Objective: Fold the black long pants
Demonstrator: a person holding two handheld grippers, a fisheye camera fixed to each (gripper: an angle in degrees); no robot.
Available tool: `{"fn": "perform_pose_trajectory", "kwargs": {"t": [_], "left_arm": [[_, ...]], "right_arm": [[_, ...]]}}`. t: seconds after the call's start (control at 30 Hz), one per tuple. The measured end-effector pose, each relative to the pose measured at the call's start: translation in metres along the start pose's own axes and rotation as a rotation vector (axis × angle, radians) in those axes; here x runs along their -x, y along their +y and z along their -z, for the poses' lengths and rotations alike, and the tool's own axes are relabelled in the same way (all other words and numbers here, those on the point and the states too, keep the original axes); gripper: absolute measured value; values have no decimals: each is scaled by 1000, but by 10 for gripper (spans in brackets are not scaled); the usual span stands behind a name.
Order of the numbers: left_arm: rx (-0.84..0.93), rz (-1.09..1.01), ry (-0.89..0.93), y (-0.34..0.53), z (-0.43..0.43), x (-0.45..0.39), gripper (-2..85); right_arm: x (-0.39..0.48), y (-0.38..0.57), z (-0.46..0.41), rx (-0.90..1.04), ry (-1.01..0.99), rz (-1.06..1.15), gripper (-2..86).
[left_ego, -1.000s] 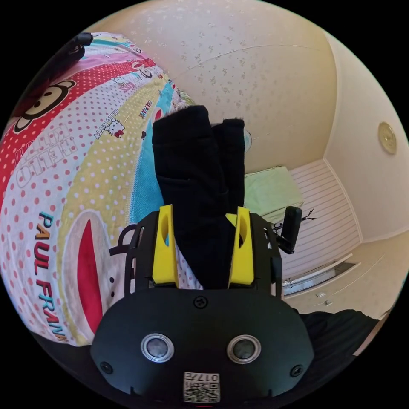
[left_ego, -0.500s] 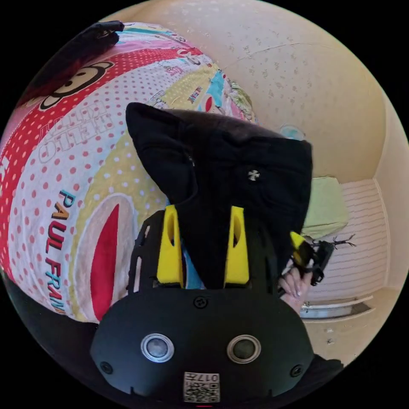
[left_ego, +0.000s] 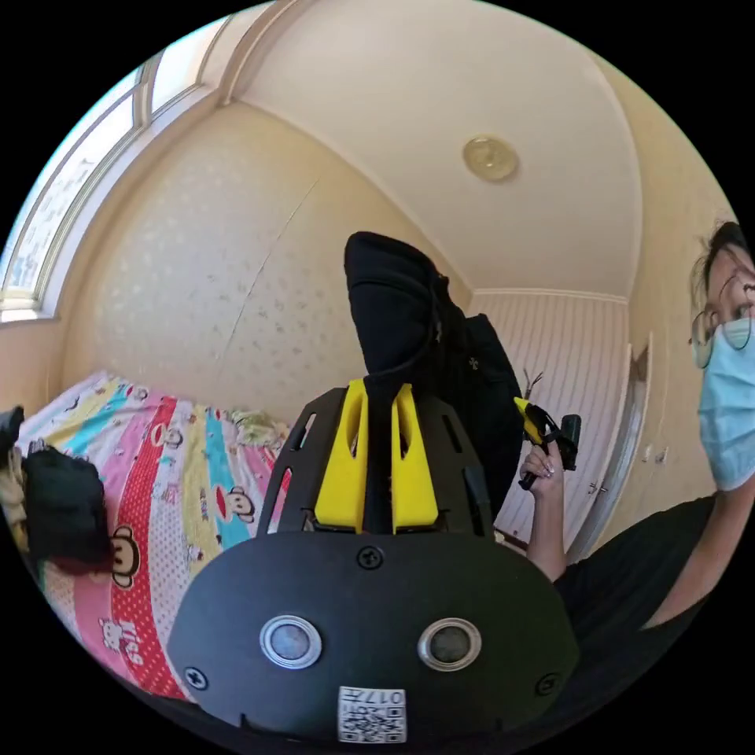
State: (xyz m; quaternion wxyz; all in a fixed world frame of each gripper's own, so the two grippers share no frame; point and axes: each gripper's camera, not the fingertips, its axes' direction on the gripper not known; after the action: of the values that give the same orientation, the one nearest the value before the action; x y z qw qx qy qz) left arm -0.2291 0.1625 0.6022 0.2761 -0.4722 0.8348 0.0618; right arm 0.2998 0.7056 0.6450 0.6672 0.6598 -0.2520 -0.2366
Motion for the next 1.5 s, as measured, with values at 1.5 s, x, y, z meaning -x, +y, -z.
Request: {"fn": "perform_pose_trajectory", "kwargs": {"t": [1.5], "left_arm": [[842, 662, -316, 544, -106, 377, 160]], "right_arm": [[-225, 403, -280, 840, 188, -630, 110]]}}
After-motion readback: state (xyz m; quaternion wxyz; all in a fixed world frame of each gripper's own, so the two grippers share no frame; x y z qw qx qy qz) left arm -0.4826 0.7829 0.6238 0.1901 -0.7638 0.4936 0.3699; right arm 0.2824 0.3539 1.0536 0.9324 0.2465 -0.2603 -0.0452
